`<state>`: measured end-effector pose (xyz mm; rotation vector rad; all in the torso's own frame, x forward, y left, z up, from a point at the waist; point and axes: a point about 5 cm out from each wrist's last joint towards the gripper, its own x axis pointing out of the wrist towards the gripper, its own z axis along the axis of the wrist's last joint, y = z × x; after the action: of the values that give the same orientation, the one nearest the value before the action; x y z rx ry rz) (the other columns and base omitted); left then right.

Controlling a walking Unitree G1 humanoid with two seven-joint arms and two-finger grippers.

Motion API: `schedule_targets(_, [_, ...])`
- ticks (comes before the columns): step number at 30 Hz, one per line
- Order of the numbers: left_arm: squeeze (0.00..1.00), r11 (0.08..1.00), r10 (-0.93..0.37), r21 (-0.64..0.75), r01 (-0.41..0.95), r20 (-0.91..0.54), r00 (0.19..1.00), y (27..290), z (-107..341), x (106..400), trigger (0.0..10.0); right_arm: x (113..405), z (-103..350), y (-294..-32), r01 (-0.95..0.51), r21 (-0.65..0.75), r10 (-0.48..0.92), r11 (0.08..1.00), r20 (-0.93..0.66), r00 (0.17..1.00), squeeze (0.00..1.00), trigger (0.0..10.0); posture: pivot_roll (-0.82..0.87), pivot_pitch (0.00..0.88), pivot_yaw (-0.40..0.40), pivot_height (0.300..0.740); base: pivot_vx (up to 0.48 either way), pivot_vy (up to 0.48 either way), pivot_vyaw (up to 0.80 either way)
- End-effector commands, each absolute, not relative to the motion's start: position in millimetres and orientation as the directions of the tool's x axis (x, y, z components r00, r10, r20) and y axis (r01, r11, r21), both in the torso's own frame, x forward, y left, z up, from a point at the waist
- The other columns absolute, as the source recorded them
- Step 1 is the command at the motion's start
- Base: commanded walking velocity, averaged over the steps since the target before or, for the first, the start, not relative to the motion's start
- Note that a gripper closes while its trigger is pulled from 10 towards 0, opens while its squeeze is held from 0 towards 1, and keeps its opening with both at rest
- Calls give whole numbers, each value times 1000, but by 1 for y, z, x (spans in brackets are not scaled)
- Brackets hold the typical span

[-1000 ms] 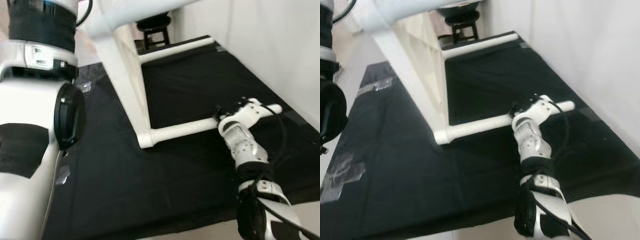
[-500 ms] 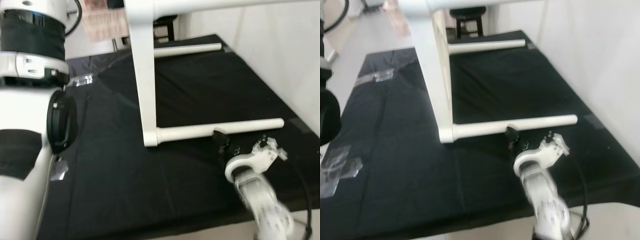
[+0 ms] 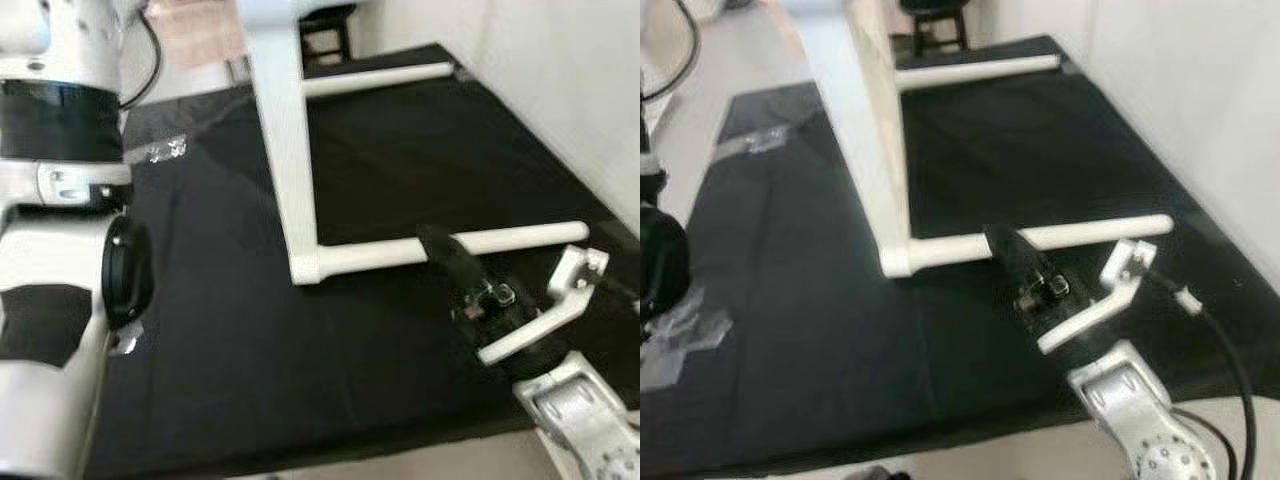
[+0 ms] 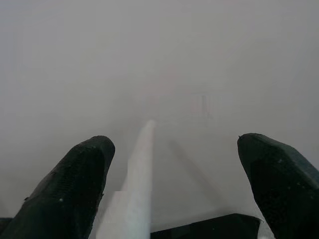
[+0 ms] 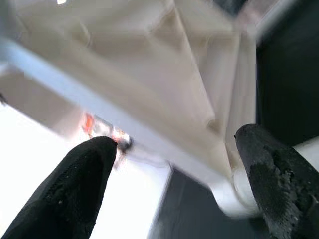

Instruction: Building children table

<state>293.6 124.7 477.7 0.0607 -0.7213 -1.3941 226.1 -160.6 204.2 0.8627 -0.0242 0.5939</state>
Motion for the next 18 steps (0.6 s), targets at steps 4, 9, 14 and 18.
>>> schedule_targets(4, [0, 157, -869, 439, 885, 487, -87, 147, 476, 268, 10000, 255, 199, -162, -440, 672, 416, 596, 210, 885, 0, 10000, 62, 128, 85, 740, 0, 0, 0])
schedule_targets(9, [0, 142, -829, 316, 938, 556, -62, 168, 437, 251, 10000, 282, 195, -176, -317, 617, 281, 721, 158, 947, 0, 10000, 65, 114, 77, 740, 0, 0, 0])
schedule_targets(14, [0, 100, -839, 231, 968, 542, -43, 166, 403, 244, 10000, 290, 195, -182, -281, 571, 234, 772, 156, 960, 0, 10000, 66, 113, 79, 740, 0, 0, 0])
schedule_targets(18, [0, 173, -807, 82, 982, 584, 94, 163, 358, 244, 10000, 297, 196, -193, -218, 554, 155, 803, 159, 975, 0, 10000, 70, 108, 64, 740, 0, 0, 0])
